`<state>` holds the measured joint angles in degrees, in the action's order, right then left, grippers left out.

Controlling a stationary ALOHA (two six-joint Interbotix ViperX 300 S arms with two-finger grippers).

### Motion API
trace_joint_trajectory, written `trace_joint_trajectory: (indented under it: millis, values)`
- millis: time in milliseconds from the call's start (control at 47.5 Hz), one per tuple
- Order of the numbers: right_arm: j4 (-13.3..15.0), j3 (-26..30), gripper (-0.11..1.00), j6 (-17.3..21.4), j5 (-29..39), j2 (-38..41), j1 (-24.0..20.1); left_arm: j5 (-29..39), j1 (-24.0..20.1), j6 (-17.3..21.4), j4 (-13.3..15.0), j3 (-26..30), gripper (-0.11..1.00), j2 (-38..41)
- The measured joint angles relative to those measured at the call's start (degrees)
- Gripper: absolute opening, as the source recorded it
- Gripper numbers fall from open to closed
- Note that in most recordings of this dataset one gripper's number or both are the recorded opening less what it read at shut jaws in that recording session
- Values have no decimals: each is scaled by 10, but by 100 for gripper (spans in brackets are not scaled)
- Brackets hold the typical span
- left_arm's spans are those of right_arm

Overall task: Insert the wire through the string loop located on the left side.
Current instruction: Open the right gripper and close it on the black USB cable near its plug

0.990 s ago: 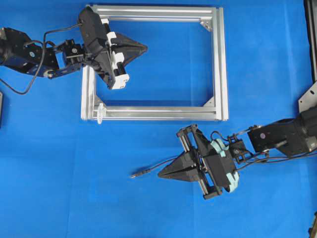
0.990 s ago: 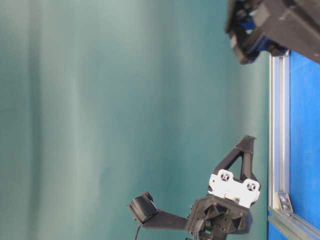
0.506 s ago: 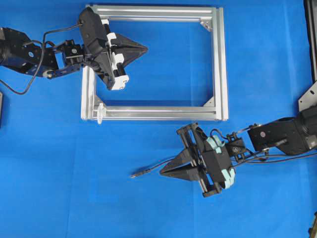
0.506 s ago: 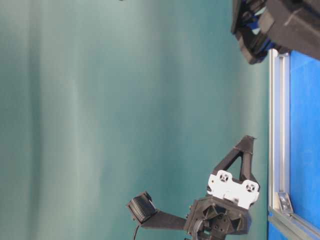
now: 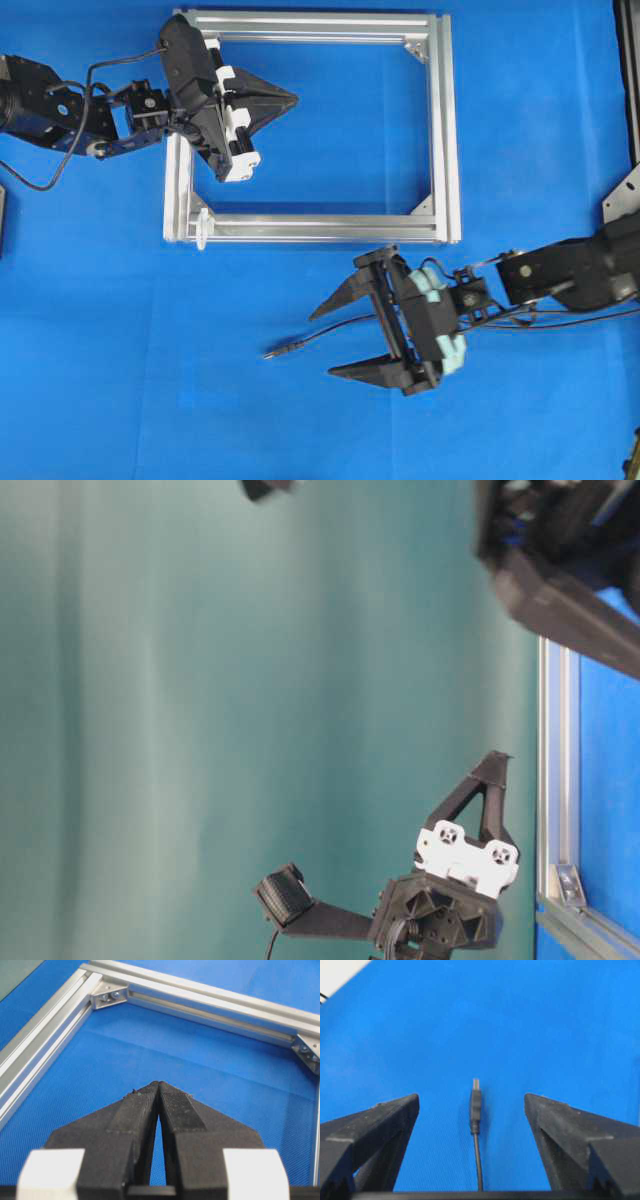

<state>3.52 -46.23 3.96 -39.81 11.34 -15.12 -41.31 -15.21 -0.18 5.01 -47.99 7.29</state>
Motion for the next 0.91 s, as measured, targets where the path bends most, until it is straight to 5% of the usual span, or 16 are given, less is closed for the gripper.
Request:
trace_joint_trajectory:
  millis: [295,737,843,906]
  values:
    - [-21,33,93,1,-1,82,1,1,0,-1,0,-1,0,0]
    - [-26,42,90,2,-12,105,1,1,0,-2,0,-5,0,0]
    - [-27,41,80,2,-12,105,1,1,0,-2,0,-5,0,0]
    - [-27,42,61,1,-12,105,1,1,0,-2,0,-5,0,0]
